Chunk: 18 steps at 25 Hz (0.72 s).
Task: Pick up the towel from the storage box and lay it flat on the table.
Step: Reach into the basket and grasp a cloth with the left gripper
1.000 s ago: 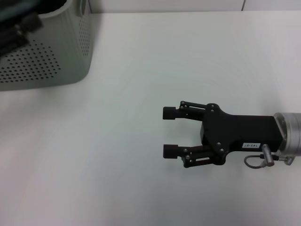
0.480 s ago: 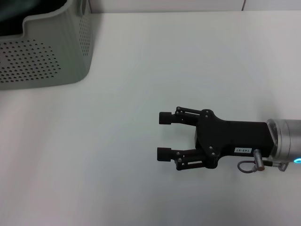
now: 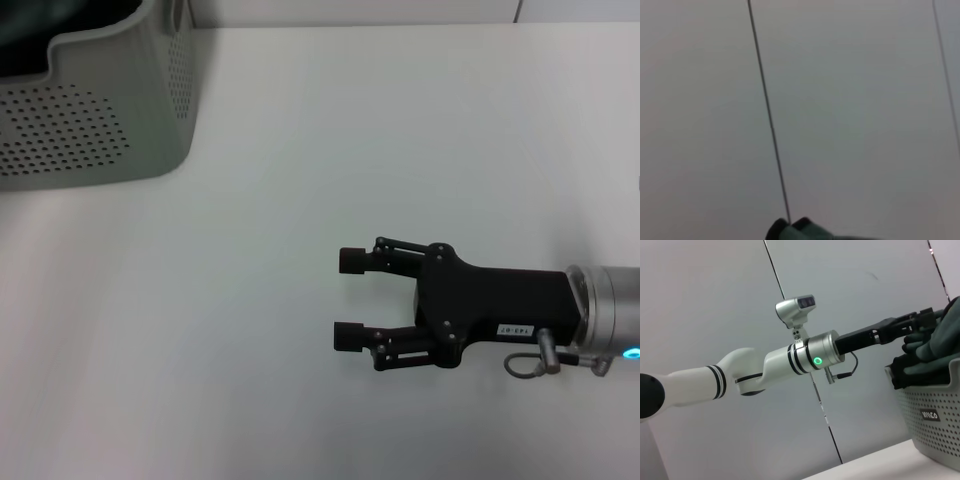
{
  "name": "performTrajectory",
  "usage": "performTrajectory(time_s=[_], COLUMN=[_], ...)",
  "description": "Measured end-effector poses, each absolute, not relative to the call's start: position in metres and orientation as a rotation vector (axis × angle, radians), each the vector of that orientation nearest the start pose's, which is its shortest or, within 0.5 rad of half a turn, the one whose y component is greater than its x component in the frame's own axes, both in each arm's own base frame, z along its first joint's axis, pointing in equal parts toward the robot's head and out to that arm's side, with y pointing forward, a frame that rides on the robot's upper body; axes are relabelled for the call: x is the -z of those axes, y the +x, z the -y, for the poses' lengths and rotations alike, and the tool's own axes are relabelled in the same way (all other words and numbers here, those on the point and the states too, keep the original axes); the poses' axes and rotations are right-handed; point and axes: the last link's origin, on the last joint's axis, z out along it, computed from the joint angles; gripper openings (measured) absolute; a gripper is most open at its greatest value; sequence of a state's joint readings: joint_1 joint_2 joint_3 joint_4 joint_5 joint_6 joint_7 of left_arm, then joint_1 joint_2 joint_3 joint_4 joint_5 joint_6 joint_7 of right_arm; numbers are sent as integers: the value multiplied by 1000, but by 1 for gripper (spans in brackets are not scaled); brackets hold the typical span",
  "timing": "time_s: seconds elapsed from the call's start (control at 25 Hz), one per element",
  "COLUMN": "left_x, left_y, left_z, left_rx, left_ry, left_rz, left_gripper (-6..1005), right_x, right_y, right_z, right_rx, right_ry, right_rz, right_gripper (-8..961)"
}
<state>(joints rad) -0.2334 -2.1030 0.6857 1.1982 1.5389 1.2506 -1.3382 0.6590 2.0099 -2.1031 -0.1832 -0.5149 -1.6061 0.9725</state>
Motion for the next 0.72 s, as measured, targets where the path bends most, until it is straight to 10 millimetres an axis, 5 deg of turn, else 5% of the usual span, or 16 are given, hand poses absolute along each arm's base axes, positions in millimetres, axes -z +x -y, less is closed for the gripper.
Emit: performTrajectory(time_s=[0.72], left_x=[-142], left_y=[-285], left_z=[-345], left_rx=[559], left_ry=[-1922], left_rz=[374], left_gripper=[671], right_x=[74], right_y=[208], right_z=[-277], right_rx=[-1254], right_ry=[-2896], right_rz=[-458], right_gripper=[869])
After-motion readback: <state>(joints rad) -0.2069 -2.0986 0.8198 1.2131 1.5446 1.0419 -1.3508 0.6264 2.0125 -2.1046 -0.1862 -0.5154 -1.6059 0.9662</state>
